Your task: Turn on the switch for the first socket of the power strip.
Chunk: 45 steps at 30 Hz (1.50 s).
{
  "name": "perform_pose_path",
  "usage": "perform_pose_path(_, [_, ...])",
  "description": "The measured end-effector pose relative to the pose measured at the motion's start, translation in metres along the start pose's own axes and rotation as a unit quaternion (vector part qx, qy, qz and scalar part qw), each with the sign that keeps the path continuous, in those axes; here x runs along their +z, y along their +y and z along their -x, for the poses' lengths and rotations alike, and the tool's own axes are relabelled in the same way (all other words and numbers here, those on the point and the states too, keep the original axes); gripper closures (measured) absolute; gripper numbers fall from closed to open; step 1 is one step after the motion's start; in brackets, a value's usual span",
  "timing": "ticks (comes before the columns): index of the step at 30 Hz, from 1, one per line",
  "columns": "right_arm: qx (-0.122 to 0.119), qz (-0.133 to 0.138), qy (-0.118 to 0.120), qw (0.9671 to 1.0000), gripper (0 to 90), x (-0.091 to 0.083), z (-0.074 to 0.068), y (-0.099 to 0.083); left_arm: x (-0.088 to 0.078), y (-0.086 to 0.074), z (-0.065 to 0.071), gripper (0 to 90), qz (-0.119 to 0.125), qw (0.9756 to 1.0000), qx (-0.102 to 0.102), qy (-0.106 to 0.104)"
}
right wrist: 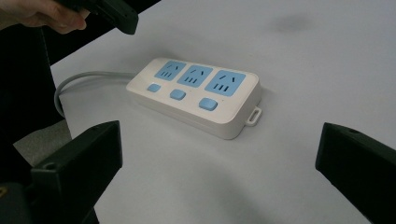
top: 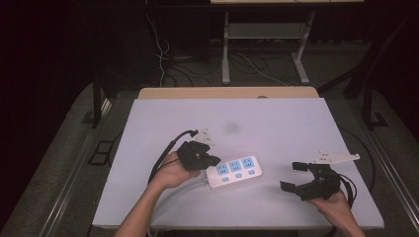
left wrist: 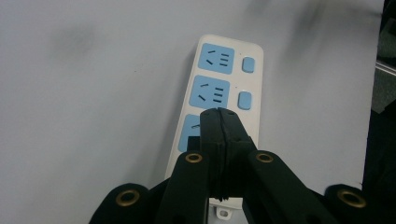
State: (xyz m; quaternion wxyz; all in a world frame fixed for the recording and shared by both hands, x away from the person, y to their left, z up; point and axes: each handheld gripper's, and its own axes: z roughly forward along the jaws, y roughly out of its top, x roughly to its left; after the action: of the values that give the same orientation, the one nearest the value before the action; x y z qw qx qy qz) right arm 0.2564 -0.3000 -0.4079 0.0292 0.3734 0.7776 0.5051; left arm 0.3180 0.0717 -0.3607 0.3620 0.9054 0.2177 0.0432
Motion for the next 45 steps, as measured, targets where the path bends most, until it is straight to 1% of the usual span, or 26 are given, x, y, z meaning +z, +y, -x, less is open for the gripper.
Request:
perform_pose_path(4, [-0.002,-0.001,0.001,1.0,0.3,0.001,-0.001,0.0,-0.008,-0.005,-0.002,87.1,0.01,0.9999,-0.009,0.01])
perform_pose_path(6, [-0.003,-0.002,0.002,1.0,0.3,0.001,-0.001,0.0,-0.011,-0.008,-0.003,86.3,0.014,0.9997,-0.017,0.013])
perform_pose_path(9, [-0.002,-0.003,0.002,1.0,0.3,0.002,-0.001,0.001,-0.017,-0.012,-0.004,85.0,0.017,0.9995,-0.023,0.016])
perform_pose_path(11, [-0.002,-0.002,0.003,1.0,0.3,0.001,-0.002,0.001,-0.022,-0.014,-0.004,81.2,0.019,0.9993,-0.025,0.02])
perform_pose_path(13, [-0.003,-0.002,0.003,1.0,0.3,0.002,-0.002,0.001,-0.027,-0.016,-0.003,75.5,0.026,0.9988,-0.028,0.029])
perform_pose_path(15, [-0.002,-0.002,0.003,1.0,0.3,0.002,-0.002,0.001,-0.031,-0.019,-0.004,71.1,0.032,0.9984,-0.035,0.032])
perform_pose_path(17, [-0.002,-0.002,0.002,1.0,0.3,0.001,-0.002,0.001,-0.035,-0.021,-0.004,63.9,0.035,0.9979,-0.041,0.036])
perform_pose_path(20, [0.0,0.0,0.002,1.0,0.3,0.001,-0.001,0.001,-0.041,-0.027,-0.005,46.3,0.039,0.9964,-0.059,0.047])
perform_pose_path(23, [-0.001,0.001,0.002,1.0,0.3,0.001,0.0,0.001,-0.048,-0.035,-0.007,34.1,0.051,0.995,-0.073,0.046])
perform_pose_path(24, [0.0,0.001,0.002,1.0,0.3,0.001,-0.001,0.001,-0.05,-0.038,-0.008,30.9,0.055,0.9948,-0.076,0.041])
perform_pose_path(25, [-0.001,0.0,0.002,1.0,0.3,0.001,-0.001,0.001,-0.052,-0.041,-0.009,26.2,0.06,0.9944,-0.079,0.036])
perform_pose_path(27, [-0.001,-0.002,0.002,1.0,0.3,0.001,-0.001,0.001,-0.056,-0.046,-0.01,16.1,0.067,0.9931,-0.09,0.034])
perform_pose_path(29, [-0.002,-0.002,0.003,1.0,0.3,0.002,-0.001,0.001,-0.059,-0.052,-0.01,10.0,0.072,0.9917,-0.1,0.038])
perform_pose_path(31, [-0.001,-0.003,0.003,1.0,0.3,0.002,-0.001,0.0,-0.061,-0.057,-0.01,1.5,0.074,0.9903,-0.109,0.044])
perform_pose_path(32, [0.0,-0.003,0.003,1.0,0.3,0.002,-0.002,0.0,-0.062,-0.06,-0.009,0.0,0.076,0.9898,-0.112,0.045])
perform_pose_path(35, [0.0,-0.004,0.003,1.0,0.3,0.003,-0.002,0.0,-0.066,-0.069,-0.008,0.0,0.086,0.9873,-0.123,0.052])
perform_pose_path(40, [-0.001,-0.005,0.003,1.0,0.3,0.004,-0.003,0.0,-0.073,-0.084,-0.005,0.0,0.101,0.9839,-0.133,0.065])
perform_pose_path(42, [-0.001,-0.006,0.003,1.0,0.3,0.004,-0.003,0.0,-0.075,-0.09,-0.003,0.0,0.11,0.9818,-0.139,0.07])
perform_pose_path(45, [-0.002,-0.006,0.004,1.0,0.3,0.005,-0.003,0.0,-0.078,-0.098,-0.001,0.0,0.119,0.9793,-0.145,0.076])
